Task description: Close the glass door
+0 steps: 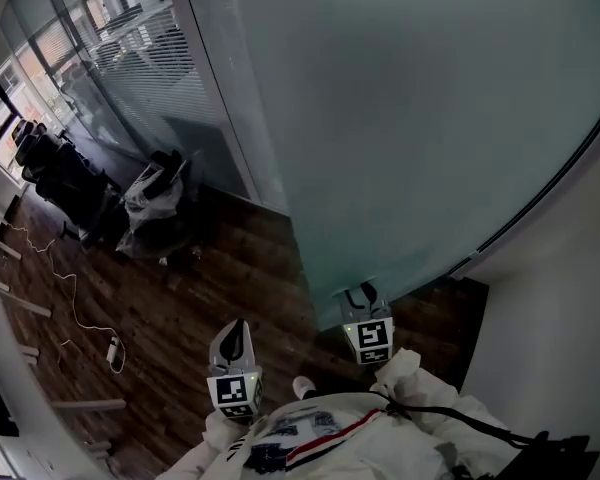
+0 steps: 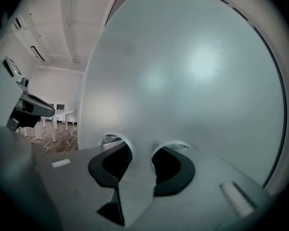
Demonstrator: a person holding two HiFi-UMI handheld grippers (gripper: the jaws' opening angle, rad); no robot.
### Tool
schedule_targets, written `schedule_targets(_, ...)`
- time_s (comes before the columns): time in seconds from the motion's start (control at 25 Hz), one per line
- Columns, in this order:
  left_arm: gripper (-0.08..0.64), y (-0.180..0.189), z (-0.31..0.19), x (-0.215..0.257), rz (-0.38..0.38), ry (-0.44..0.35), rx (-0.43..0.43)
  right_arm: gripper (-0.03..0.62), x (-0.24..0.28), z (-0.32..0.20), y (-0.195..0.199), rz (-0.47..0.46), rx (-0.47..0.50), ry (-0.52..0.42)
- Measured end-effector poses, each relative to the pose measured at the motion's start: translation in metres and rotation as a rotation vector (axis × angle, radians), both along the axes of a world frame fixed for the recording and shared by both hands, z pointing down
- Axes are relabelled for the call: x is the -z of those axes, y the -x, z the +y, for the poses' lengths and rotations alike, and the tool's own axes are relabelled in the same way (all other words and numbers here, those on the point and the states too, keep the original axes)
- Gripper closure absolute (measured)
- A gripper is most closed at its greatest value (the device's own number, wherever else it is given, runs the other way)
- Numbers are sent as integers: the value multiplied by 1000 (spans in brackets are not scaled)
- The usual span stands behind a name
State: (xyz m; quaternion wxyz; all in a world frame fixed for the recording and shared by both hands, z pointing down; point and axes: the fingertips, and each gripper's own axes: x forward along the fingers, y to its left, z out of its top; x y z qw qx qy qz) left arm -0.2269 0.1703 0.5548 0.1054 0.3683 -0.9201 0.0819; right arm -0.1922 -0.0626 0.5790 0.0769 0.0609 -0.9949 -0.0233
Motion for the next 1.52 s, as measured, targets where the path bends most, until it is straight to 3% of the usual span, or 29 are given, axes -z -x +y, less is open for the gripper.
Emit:
schedule_targets(0.16,558,16,16,-10,-19,-1,-22,460,-4,-12,10,1,-21,-4)
schedule_targets(0.4,558,37,51,-10,29,-26,-24,460,2,-10,29,-50,-46,-32)
schedule_targets(0.56,558,51,62,-16,58,-27,-18,460,2,-8,46,-25,-59,-23)
schedule_targets(0.76,558,72,39,-21,72,-34,-20,460,0,-21,65,-23,-59,-24)
schedule_targets(0.92,558,118,4,-14,61,-17,-6,460,0,-46,98,-30,-62,-13)
schedule_targets(1.16,558,155,-6,5,11,-14,-14,460,10,-33,104,-18,-84,-19)
schedule_targets(1.32,558,164,-21,20,-27,-36,-40,460,14,-29,110,-23,-104,-24)
schedule_targets(1.52,558,166,-23,15,-11,-29,-56,459,19,-24,118,-39,-133,-36)
